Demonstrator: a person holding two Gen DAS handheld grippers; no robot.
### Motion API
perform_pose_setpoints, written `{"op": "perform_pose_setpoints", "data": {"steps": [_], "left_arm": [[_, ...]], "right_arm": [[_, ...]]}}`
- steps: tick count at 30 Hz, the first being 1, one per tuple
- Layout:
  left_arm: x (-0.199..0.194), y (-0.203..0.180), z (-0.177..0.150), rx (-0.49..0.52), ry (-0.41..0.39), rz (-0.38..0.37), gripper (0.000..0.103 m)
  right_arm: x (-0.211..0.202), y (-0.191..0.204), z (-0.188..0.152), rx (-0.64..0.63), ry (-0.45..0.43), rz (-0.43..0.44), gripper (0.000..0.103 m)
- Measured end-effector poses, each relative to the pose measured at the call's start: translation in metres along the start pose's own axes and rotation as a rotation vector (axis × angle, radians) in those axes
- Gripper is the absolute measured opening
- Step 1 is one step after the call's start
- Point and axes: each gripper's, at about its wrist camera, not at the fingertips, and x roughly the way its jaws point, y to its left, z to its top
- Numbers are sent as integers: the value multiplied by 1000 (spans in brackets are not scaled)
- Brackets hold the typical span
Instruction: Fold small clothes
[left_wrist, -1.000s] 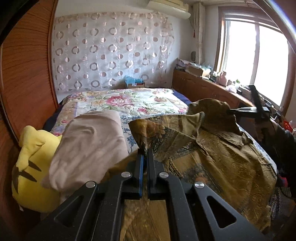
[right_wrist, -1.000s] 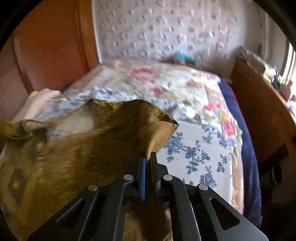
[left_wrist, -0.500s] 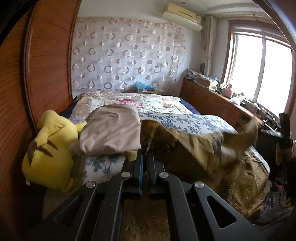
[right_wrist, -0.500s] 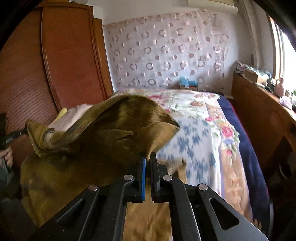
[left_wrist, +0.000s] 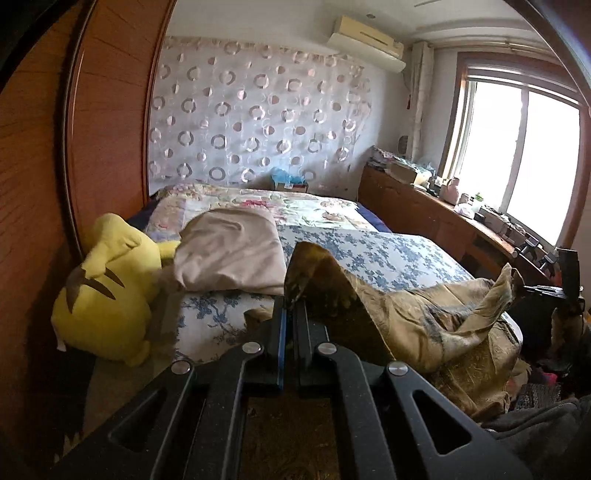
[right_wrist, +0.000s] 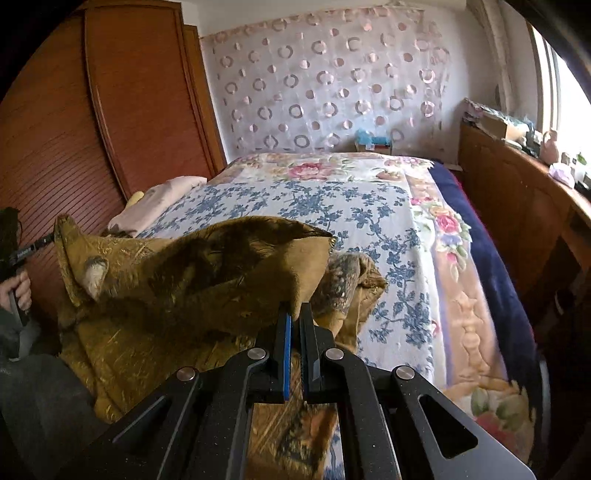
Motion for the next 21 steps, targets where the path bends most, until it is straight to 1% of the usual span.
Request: {"op": "perform_pose_setpoints", "data": {"steps": [2, 3, 6, 7, 8, 9, 10, 11, 12, 13, 15, 16, 17, 19, 21], "left_arm": [[-2, -2, 0, 15, 10, 12, 3], [-2, -3, 0, 25, 19, 12, 3], [0, -4, -4, 54, 46, 31, 3], [2, -4, -6, 60, 62, 37, 8], [1, -3, -7, 63, 69, 42, 10], [1, -2, -8, 67, 72, 49, 15], [0, -1, -8, 72, 72, 57, 22], [-1, 2, -8, 74, 72, 63, 26], [-2, 4, -8, 71, 70, 66, 35], [-3, 6, -7, 66, 67, 66, 42], [-2, 12, -2, 64, 64, 71, 43], [0, 13, -1, 66, 64, 80, 47], [3, 15, 3, 70, 65, 90, 49], [12, 18, 8, 81, 74, 100, 51], [22, 17, 13, 91, 84, 97, 53]], "right_arm": [[-6, 2, -3, -6, 9, 2, 3], [-6, 0, -9, -11, 17, 2, 3], [-2, 1, -13, -26, 54, 3, 3], [-1, 1, -15, -34, 66, -9, 3], [0, 1, -14, -36, 74, -18, 3], [0, 0, -14, -38, 83, -16, 3], [-1, -1, -13, -45, 89, -20, 3], [-3, -2, -11, -54, 87, -34, 3], [-6, -4, -9, -57, 84, -48, 4], [-9, -7, -7, -53, 78, -61, 6], [-16, -13, -2, -47, 56, -96, 10], [-19, -16, 2, -44, 44, -112, 12], [-20, -20, 6, -40, 35, -125, 15], [-20, -23, 12, -34, 24, -140, 28], [-14, -23, 18, -39, 12, -141, 35]]}}
